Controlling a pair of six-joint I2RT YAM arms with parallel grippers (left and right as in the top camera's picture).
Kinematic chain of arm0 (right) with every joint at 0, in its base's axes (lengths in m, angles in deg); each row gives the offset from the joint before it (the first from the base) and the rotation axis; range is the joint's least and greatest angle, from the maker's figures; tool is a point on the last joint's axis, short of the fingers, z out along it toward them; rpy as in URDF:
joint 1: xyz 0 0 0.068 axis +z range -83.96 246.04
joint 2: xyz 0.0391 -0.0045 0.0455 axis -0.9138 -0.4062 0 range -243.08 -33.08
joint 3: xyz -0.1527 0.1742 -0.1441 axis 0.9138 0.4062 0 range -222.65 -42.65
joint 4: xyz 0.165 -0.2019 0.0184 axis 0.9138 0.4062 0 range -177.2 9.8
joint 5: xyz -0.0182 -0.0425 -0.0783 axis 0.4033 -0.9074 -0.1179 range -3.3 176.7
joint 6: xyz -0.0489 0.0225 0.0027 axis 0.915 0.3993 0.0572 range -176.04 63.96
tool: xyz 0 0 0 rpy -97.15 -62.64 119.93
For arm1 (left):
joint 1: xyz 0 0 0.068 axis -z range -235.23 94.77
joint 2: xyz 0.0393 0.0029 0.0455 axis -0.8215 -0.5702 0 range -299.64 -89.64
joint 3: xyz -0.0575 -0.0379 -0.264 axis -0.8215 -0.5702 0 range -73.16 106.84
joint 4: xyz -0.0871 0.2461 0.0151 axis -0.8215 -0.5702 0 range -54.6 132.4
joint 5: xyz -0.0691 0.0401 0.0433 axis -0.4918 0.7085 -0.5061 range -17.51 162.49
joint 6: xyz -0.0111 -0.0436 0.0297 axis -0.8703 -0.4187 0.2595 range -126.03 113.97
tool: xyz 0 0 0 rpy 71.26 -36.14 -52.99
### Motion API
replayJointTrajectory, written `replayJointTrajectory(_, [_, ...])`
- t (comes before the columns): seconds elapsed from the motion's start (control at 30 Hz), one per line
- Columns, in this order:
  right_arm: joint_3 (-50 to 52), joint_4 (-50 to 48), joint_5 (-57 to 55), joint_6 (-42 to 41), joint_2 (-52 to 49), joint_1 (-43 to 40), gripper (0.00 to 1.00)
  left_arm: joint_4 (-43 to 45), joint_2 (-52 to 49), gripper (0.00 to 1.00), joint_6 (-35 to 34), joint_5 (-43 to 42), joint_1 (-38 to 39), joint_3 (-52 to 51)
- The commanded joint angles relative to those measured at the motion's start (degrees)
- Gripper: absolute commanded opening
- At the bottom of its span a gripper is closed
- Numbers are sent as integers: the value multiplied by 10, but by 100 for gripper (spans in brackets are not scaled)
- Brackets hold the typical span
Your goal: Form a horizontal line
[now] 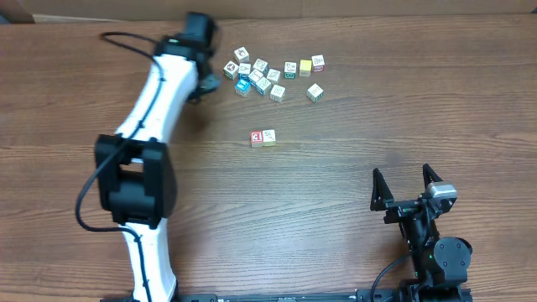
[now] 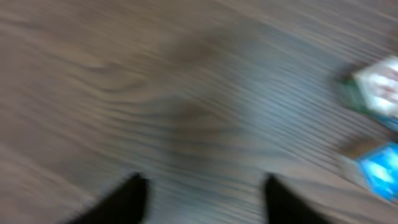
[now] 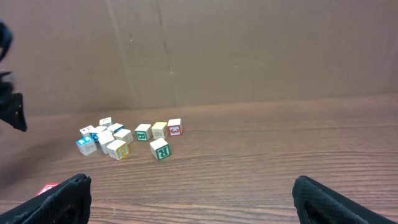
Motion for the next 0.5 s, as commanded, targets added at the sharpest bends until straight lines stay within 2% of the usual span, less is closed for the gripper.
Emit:
replayJointTrajectory(0.0, [6,-2,-5,4,4,-3,100,-12,-10,100,2,-11,-27,13])
replayJointTrajectory(0.2, [6,-2,-5,4,4,-3,100,-8,-10,100,2,-26,-62,13])
replayJointTrajectory(0.47, [6,-2,-5,4,4,-3,100,-8,-10,100,2,-26,-68,13])
